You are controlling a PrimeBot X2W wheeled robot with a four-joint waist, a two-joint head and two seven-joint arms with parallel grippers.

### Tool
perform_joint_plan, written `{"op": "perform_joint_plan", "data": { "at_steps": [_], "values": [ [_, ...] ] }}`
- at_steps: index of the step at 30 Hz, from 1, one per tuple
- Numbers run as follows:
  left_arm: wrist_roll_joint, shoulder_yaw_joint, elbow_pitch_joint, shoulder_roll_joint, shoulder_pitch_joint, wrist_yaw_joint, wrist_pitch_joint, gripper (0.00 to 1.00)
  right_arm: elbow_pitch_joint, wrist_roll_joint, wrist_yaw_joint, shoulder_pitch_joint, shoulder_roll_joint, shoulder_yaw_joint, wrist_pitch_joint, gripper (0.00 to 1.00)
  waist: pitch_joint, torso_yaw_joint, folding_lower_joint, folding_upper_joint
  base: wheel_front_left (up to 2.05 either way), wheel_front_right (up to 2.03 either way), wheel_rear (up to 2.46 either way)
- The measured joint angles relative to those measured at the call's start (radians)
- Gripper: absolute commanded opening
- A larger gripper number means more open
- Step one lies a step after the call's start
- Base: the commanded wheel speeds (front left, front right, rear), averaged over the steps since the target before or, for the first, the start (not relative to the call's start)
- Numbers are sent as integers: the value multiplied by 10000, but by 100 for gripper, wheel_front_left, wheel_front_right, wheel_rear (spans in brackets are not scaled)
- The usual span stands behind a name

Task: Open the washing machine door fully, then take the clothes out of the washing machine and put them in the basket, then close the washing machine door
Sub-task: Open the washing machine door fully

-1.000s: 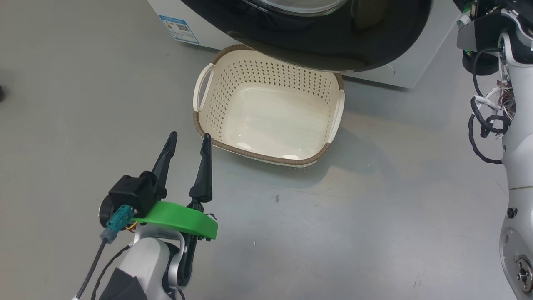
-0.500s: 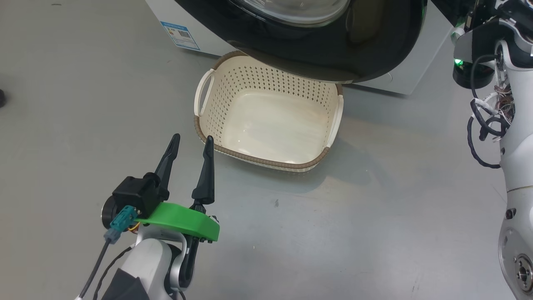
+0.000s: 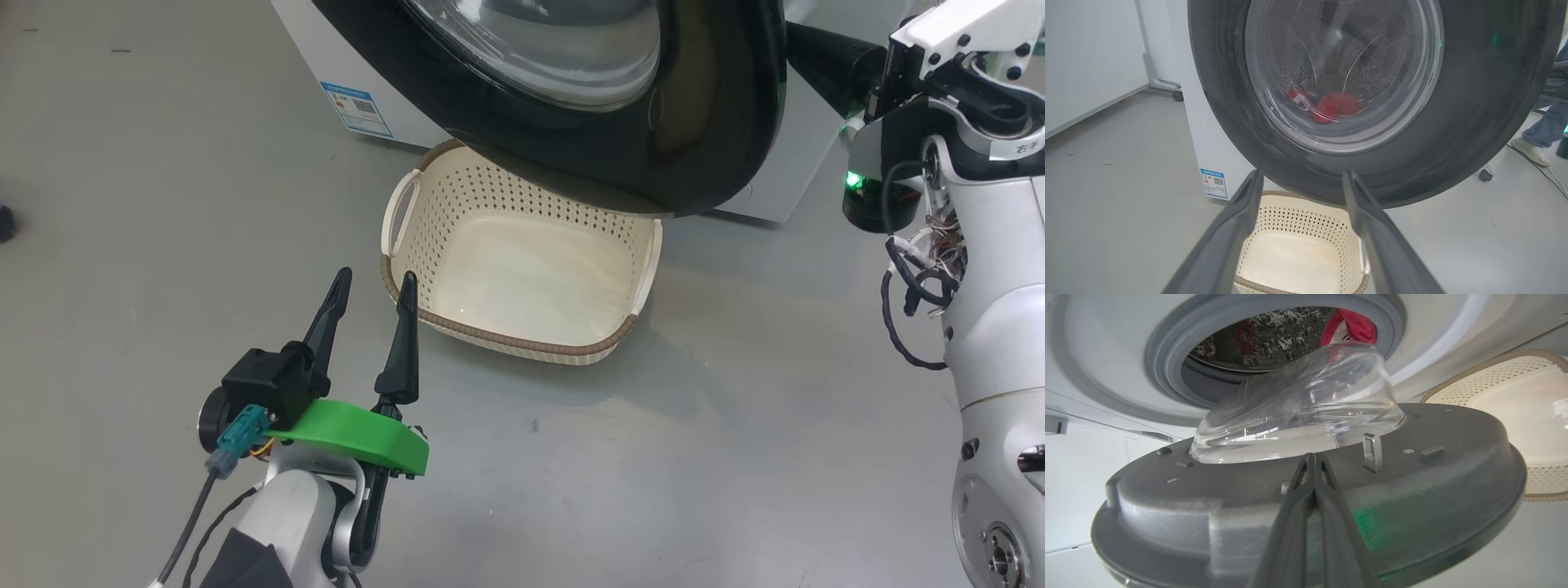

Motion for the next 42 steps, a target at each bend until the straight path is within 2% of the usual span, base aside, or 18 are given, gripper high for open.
{"op": "perform_joint_plan", "data": {
  "at_steps": [22,30,42],
  "values": [
    [165,-77,213,8,360,-2,0,100,408,719,119,989,322,311,345,0,-940,-255,0,0,0,0,0],
    [188,-96,213,10,370,-4,0,100,341,930,125,1151,307,773,577,0,-1003,-244,0,0,0,0,0],
    [196,-157,219,12,386,-6,0,100,19,2320,119,1581,318,2144,955,0,-1127,-103,0,0,0,0,0]
  ]
}}
